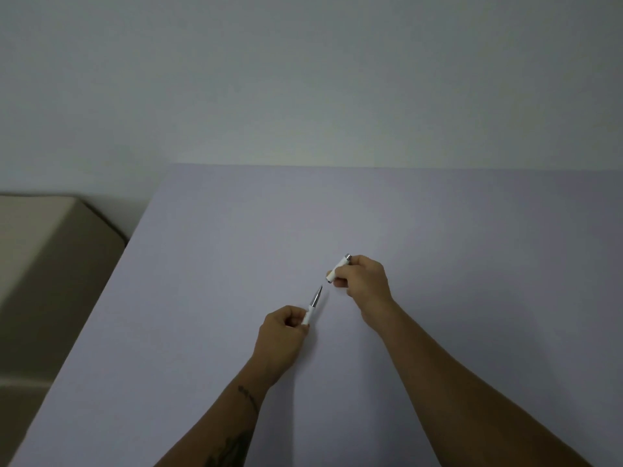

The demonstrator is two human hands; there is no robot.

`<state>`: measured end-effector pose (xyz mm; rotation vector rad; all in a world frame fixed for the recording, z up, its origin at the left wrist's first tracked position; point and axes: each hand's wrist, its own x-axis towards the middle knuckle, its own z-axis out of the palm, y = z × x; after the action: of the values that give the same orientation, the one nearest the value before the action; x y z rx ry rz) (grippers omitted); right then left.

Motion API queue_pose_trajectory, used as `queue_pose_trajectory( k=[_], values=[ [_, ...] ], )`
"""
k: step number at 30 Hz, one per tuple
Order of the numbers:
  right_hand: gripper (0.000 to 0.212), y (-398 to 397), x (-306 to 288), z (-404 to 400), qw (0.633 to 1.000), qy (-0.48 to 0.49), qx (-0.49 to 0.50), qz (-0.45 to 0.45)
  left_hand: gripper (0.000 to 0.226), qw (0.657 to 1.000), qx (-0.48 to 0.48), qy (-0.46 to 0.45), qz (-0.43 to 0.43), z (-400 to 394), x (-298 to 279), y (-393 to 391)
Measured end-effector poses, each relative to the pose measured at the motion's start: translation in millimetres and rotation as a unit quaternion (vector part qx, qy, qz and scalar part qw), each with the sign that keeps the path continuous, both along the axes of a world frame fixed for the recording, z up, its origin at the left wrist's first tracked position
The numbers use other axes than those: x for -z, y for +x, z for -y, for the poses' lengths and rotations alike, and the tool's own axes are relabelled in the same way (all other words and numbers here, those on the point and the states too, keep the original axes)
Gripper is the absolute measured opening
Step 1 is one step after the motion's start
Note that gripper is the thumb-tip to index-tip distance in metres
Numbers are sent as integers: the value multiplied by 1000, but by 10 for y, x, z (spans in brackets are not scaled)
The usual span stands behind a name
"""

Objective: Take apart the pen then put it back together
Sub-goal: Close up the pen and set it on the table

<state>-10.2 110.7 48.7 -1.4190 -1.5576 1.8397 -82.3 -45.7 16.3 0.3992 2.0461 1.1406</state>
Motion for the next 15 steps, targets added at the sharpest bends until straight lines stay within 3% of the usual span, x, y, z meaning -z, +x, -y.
queue_pose_trajectory(
  k=[10, 15],
  values=[
    [12, 139, 53, 324, 997, -20, -65, 34, 17, 999, 20, 6, -24, 165, -72, 72],
    [14, 207, 69, 480, 998, -29, -57, -4, 16, 998, 13, 18, -56, 146, -161, 92]
  ],
)
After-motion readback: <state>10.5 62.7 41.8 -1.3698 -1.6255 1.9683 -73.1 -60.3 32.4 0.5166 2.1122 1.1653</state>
